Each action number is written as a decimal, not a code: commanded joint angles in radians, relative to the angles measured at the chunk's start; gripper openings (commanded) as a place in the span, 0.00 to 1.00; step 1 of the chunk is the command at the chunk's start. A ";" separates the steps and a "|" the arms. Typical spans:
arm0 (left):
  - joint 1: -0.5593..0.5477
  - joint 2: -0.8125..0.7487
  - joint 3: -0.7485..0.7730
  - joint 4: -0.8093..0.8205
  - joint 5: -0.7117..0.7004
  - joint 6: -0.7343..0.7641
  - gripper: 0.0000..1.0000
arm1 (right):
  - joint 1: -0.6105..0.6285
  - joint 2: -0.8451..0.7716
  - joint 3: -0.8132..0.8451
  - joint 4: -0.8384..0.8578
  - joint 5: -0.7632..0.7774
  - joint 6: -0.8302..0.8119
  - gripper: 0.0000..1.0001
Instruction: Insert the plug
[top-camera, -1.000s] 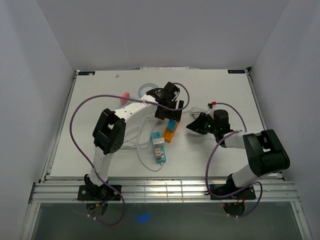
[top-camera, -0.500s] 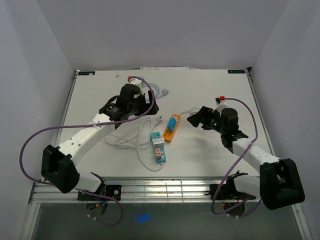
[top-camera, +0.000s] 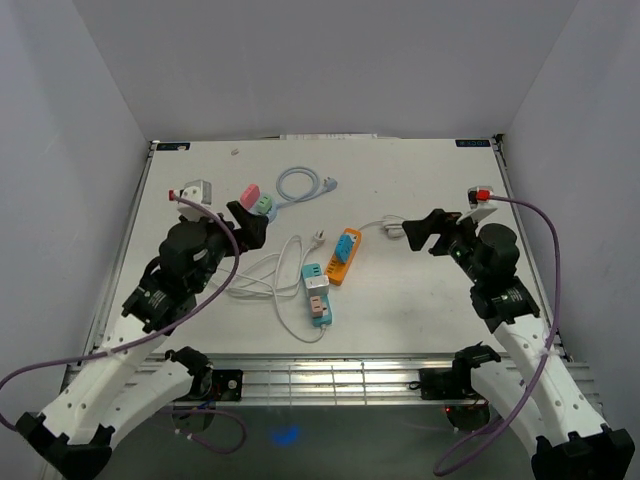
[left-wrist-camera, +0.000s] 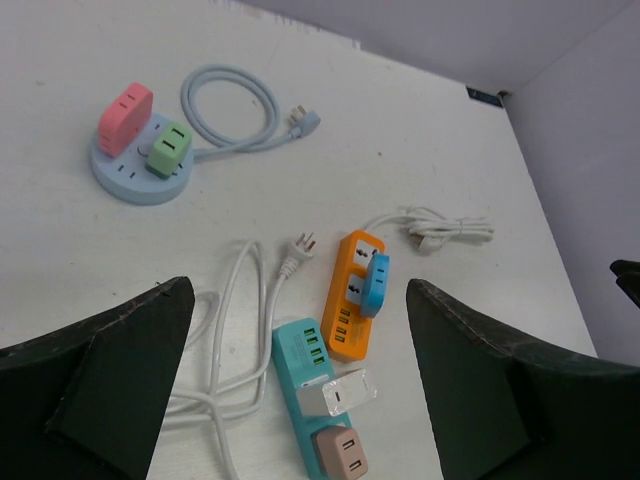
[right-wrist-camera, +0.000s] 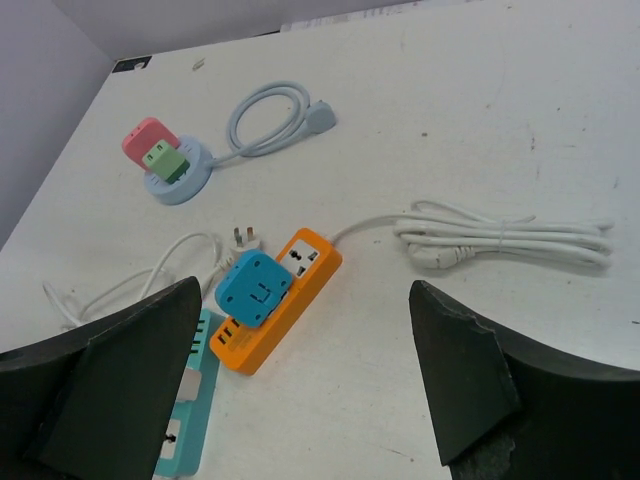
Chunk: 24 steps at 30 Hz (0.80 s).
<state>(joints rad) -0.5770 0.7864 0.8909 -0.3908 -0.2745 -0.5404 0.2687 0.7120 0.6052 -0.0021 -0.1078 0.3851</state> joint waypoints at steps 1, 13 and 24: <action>0.005 -0.134 -0.043 -0.013 -0.080 0.046 0.98 | -0.003 -0.037 0.068 -0.119 0.056 -0.100 0.90; 0.005 -0.430 -0.213 0.009 -0.091 0.131 0.98 | -0.003 -0.230 0.028 -0.180 0.232 -0.074 0.89; 0.005 -0.484 -0.201 -0.005 -0.081 0.137 0.98 | -0.003 -0.238 0.016 -0.203 0.246 -0.074 0.89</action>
<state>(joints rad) -0.5770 0.2993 0.6762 -0.3893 -0.3477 -0.4156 0.2687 0.4778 0.6239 -0.2050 0.1108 0.3122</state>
